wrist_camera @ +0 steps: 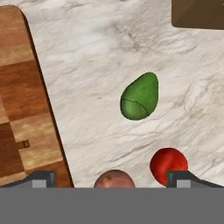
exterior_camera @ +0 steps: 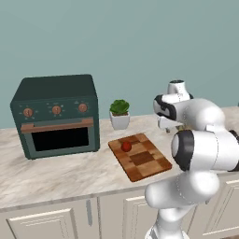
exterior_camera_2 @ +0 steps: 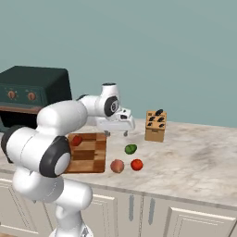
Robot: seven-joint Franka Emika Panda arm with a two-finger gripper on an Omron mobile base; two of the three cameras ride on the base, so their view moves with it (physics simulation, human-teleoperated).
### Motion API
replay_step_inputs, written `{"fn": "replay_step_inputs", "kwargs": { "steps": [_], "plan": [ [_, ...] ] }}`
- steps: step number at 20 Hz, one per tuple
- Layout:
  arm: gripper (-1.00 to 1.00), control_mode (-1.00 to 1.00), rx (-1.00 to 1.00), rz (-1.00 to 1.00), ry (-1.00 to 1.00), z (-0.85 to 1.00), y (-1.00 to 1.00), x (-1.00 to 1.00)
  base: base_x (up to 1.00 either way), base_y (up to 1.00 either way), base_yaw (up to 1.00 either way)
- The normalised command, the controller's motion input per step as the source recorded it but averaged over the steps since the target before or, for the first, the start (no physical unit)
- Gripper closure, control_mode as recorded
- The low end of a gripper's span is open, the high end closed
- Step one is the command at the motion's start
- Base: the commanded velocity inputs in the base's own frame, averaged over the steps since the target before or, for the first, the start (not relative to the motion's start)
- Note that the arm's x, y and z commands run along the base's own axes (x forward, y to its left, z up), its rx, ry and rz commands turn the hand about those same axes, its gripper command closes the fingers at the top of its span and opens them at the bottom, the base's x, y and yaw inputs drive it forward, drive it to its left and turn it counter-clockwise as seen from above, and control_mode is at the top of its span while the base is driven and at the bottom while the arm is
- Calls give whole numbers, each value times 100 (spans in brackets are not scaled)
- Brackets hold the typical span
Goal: Place the avocado, onion, tomato, and bell pepper on the cutting board.
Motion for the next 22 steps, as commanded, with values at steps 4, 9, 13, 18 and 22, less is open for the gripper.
{"fn": "replay_step_inputs", "kwargs": {
  "steps": [4,9,13,18,22],
  "plan": [
    [-100,-100,3,0,0,-20,-37,0,0,0,0],
    [-100,-100,1,0,0,-15,-32,2,0,0,0],
    [-100,-100,0,0,0,-18,-27,14,0,0,0],
    [-100,-100,0,0,0,-16,-16,26,0,0,0],
    [-100,-100,0,0,0,-18,0,32,0,0,0]
  ]
}}
